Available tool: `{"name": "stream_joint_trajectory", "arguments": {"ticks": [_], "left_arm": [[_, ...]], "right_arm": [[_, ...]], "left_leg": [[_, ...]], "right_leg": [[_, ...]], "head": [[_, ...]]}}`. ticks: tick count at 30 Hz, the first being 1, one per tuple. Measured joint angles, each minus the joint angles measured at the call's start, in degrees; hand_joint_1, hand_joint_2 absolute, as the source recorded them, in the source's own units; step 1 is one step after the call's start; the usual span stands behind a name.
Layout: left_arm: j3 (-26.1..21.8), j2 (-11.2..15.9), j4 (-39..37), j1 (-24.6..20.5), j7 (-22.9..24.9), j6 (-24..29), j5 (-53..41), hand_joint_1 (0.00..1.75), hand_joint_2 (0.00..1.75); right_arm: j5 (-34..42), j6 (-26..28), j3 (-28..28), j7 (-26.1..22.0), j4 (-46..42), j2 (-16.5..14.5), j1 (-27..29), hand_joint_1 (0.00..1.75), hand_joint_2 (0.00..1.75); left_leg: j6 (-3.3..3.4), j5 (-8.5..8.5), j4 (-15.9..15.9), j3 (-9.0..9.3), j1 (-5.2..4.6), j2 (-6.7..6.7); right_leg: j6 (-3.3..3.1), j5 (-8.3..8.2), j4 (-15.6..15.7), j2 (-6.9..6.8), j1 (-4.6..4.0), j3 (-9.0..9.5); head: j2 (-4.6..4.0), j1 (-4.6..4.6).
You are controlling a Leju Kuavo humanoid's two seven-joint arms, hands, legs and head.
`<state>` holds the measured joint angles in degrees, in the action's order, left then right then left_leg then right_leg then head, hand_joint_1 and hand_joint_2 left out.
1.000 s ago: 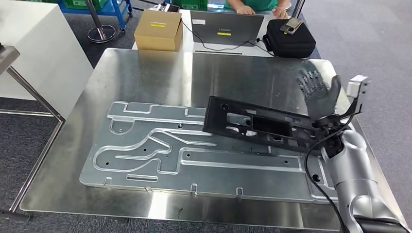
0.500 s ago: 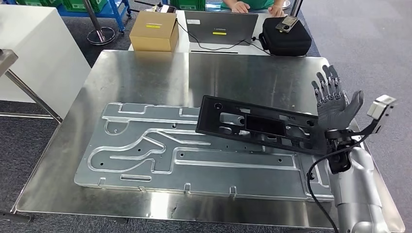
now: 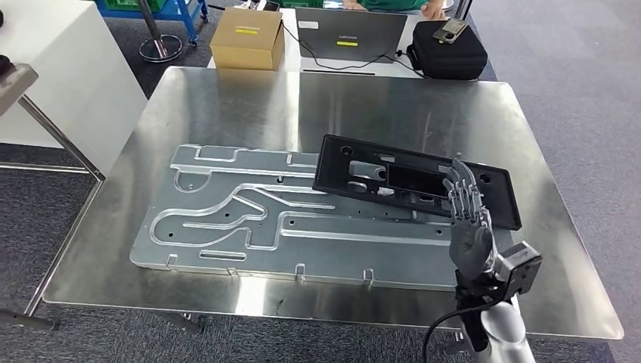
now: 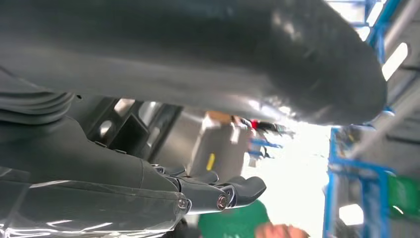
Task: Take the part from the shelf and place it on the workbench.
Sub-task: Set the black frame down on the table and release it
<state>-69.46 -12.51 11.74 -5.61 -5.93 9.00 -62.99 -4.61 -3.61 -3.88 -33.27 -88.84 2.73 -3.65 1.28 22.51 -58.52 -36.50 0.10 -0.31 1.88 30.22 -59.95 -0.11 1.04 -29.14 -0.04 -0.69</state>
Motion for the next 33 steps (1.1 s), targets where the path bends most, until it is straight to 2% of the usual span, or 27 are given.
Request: {"name": "stream_joint_trajectory", "arguments": {"ticks": [1,3,4,5,6,8,9,10,11,12,14,15,16,17,19,20,21,22,24,25,26,27,28,29,31,32,33], "left_arm": [[-0.03,0.02,0.0,-0.01,0.22,0.11,0.0,0.0,0.0],[-0.1,0.05,0.0,0.02,0.61,0.32,-0.01,0.0,0.0],[-0.16,0.07,0.0,0.01,0.71,0.39,-0.02,0.0,0.0],[-0.23,0.09,0.0,0.0,0.76,0.46,-0.03,0.0,0.0],[-0.29,0.12,0.0,0.02,0.78,0.51,-0.03,0.0,0.0],[-0.36,0.16,0.0,0.02,0.8,0.59,-0.07,0.0,0.0],[-0.38,0.17,0.0,0.03,0.81,0.65,-0.11,0.0,0.0],[-0.39,0.2,0.0,0.03,0.81,0.72,-0.2,0.0,0.0],[-0.4,0.24,0.0,0.03,0.8,0.78,-0.33,0.0,0.0],[-0.41,0.29,0.01,0.02,0.8,0.82,-0.46,0.0,0.0],[-0.42,0.42,0.02,-0.07,0.79,0.84,-0.63,0.0,0.0],[-0.42,0.47,0.02,-0.15,0.79,0.84,-0.64,0.0,0.0],[-0.42,0.52,0.02,-0.24,0.78,0.85,-0.65,0.0,0.0],[-0.42,0.56,0.02,-0.31,0.76,0.85,-0.66,0.0,0.0],[-0.42,0.57,0.02,-0.32,0.75,0.86,-0.66,0.0,0.0],[-0.42,0.57,0.01,-0.34,0.76,0.86,-0.66,0.0,0.0],[-0.42,0.57,0.01,-0.36,0.77,0.86,-0.66,0.0,0.0],[-0.42,0.57,0.01,-0.37,0.78,0.86,-0.66,0.0,0.0],[-0.42,0.58,0.01,-0.38,0.77,0.86,-0.66,0.0,0.0],[-0.42,0.59,0.01,-0.37,0.77,0.86,-0.66,0.0,0.0],[-0.42,0.59,0.01,-0.37,0.77,0.86,-0.66,0.0,0.0],[-0.42,0.58,0.01,-0.37,0.77,0.86,-0.66,0.0,0.0],[-0.42,0.58,0.0,-0.38,0.77,0.86,-0.66,0.0,0.0],[-0.42,0.58,0.01,-0.38,0.77,0.86,-0.66,0.0,0.0],[-0.42,0.58,0.01,-0.43,0.76,0.86,-0.66,0.0,0.0],[-0.42,0.58,0.02,-0.44,0.76,0.86,-0.66,0.0,0.0],[-0.42,0.57,0.01,-0.43,0.76,0.86,-0.66,0.0,0.0]], "right_arm": [[-1.91,1.4,-0.99,-0.71,-1.58,-1.03,1.26,0.0,0.0],[-4.09,2.75,-2.95,-1.41,-3.75,-2.73,3.28,0.0,0.0],[-4.69,3.18,-3.87,-1.57,-4.62,-3.43,3.95,0.0,0.0],[-4.97,3.38,-4.58,-1.66,-5.26,-4.02,4.48,0.0,0.0],[-5.11,3.53,-5.08,-1.75,-5.78,-4.43,4.9,0.0,0.0],[-5.26,3.69,-5.83,-2.04,-6.57,-5.07,5.56,0.0,0.0],[-5.29,3.76,-6.1,-2.21,-6.82,-5.34,5.9,0.0,0.0],[-5.32,3.85,-6.42,-2.41,-7.0,-5.68,6.26,0.0,0.0],[-5.36,3.98,-6.79,-2.63,-7.11,-6.05,6.68,0.0,0.0],[-5.47,4.16,-7.23,-2.81,-7.16,-6.44,7.15,0.0,0.0],[-5.79,4.56,-8.18,-3.1,-7.19,-7.19,7.97,0.0,0.0],[-5.92,4.67,-8.55,-3.16,-7.25,-7.49,8.23,0.0,0.0],[-5.99,4.71,-8.83,-3.2,-7.35,-7.75,8.4,0.0,0.0],[-6.03,4.73,-9.02,-3.21,-7.45,-7.93,8.52,0.0,0.0],[-6.05,4.73,-9.31,-3.23,-7.59,-8.13,8.75,0.0,0.0],[-6.06,4.73,-9.4,-3.22,-7.61,-8.17,8.87,0.0,0.0],[-6.06,4.73,-9.45,-3.22,-7.63,-8.18,8.96,0.0,0.0],[-6.06,4.73,-9.45,-3.22,-7.65,-8.19,9.04,0.0,0.0],[-6.06,4.73,-9.45,-3.21,-7.65,-8.18,9.19,0.0,0.0],[-6.06,4.73,-9.45,-3.21,-7.64,-8.18,9.28,0.0,0.0],[-6.06,4.73,-9.45,-3.21,-7.64,-8.17,9.35,0.0,0.0],[-6.06,4.73,-9.45,-3.21,-7.64,-8.18,9.38,0.0,0.0],[-6.06,4.73,-9.45,-3.21,-7.65,-8.18,9.39,0.0,0.0],[-6.06,4.73,-9.45,-3.21,-7.65,-8.19,9.36,0.0,0.0],[-6.06,4.73,-9.5,-3.21,-7.71,-8.24,9.31,0.0,0.0],[-6.06,4.73,-9.54,-3.22,-7.75,-8.27,9.3,0.0,0.0],[-6.06,4.73,-9.58,-3.22,-7.8,-8.29,9.34,0.0,0.0]], "left_leg": [[-0.39,-0.32,0.08,0.0,0.0,-0.01],[-1.29,-1.11,0.51,0.0,0.03,0.01],[-1.66,-0.92,0.39,-0.26,0.09,0.01],[-1.96,0.19,-0.36,-0.78,0.13,0.01],[-2.15,2.32,-2.14,-1.53,0.18,0.01],[-2.36,8.34,-8.84,-3.35,0.33,0.02],[-2.44,10.54,-12.56,-4.0,0.37,0.03],[-2.5,11.51,-15.33,-4.12,0.37,0.03],[-2.5,11.08,-16.33,-3.41,0.37,0.03],[-2.43,9.68,-15.35,-1.76,0.37,0.03],[-1.98,7.06,-8.26,3.96,0.3,0.01],[-1.71,6.91,-3.8,6.99,0.18,-0.02],[-1.46,7.16,-0.46,9.07,0.03,-0.05],[-1.27,7.59,1.59,10.15,-0.17,-0.07],[-0.78,7.03,2.58,10.03,-0.18,0.07],[-0.43,6.48,2.85,9.77,-0.04,0.23],[0.04,5.85,3.05,9.36,0.16,0.42],[0.38,5.18,3.22,8.83,0.34,0.62],[0.67,4.06,3.05,7.36,0.3,0.81],[0.58,3.54,2.9,6.54,0.32,0.88],[0.45,3.08,2.68,5.71,0.34,0.93],[0.29,2.7,2.39,4.9,0.4,0.96],[0.1,2.4,2.01,4.15,0.47,0.96],[-0.12,2.17,1.59,3.5,0.53,0.95],[-0.73,1.67,0.91,2.52,0.48,0.91],[-1.08,1.34,0.78,2.22,0.44,0.89],[-1.48,0.94,0.8,2.01,0.43,0.87]], "right_leg": [[-0.32,-0.07,1.77,0.08,-0.22,1.04],[-1.19,-0.74,2.32,0.22,-0.47,0.72],[-1.63,-1.19,2.58,0.14,-0.4,0.36],[-2.15,-1.79,2.7,0.07,-0.32,-0.15],[-2.65,-2.41,2.85,-0.04,-0.23,-0.73],[-3.3,-3.53,2.86,-0.15,-0.41,-2.12],[-3.46,-4.08,2.81,-0.19,-0.54,-2.87],[-3.5,-4.63,2.73,-0.2,-0.67,-3.66],[-3.49,-5.16,2.61,-0.2,-0.77,-4.45],[-3.43,-5.66,2.47,-0.19,-0.85,-5.22],[-3.19,-6.52,2.12,-0.13,-0.95,-6.53],[-2.99,-6.9,1.91,-0.11,-1.0,-7.01],[-2.7,-7.34,1.84,-0.13,-1.0,-7.31],[-2.37,-7.79,1.85,-0.15,-0.96,-7.49],[-1.68,-8.58,2.03,-0.14,-0.87,-7.69],[-1.35,-8.14,1.71,-0.05,-0.85,-7.99],[-1.04,-6.73,0.62,0.03,-0.82,-8.5],[-0.75,-4.31,-1.6,0.09,-0.73,-9.29],[-0.23,1.07,-8.64,0.12,-0.37,-11.21],[0.02,2.41,-11.9,0.12,-0.18,-11.76],[0.22,2.43,-13.65,0.11,0.0,-11.59],[0.37,1.38,-13.38,0.1,0.18,-10.43],[0.45,-0.2,-10.95,0.09,0.34,-8.21],[0.45,-1.22,-7.05,0.1,0.48,-5.4],[0.14,-1.49,0.15,0.19,0.32,-0.78],[-0.13,-1.08,1.97,0.25,0.14,0.14],[-0.48,-1.03,2.51,0.29,-0.1,0.25]], "head": [[0.0,0.05],[0.0,0.1],[0.0,0.18],[0.0,0.13],[0.0,0.08],[0.0,-0.04],[0.0,-0.09],[0.0,-0.07],[0.0,-0.08],[0.0,-0.09],[0.0,-0.09],[0.0,-0.08],[0.0,-0.05],[0.0,-0.06],[0.0,-0.04],[0.0,-0.06],[0.0,0.03],[0.0,0.11],[0.0,0.27],[0.0,0.28],[0.0,0.28],[0.0,0.28],[0.0,0.28],[0.0,0.28],[0.0,0.25],[0.0,0.24],[0.0,0.22]]}}
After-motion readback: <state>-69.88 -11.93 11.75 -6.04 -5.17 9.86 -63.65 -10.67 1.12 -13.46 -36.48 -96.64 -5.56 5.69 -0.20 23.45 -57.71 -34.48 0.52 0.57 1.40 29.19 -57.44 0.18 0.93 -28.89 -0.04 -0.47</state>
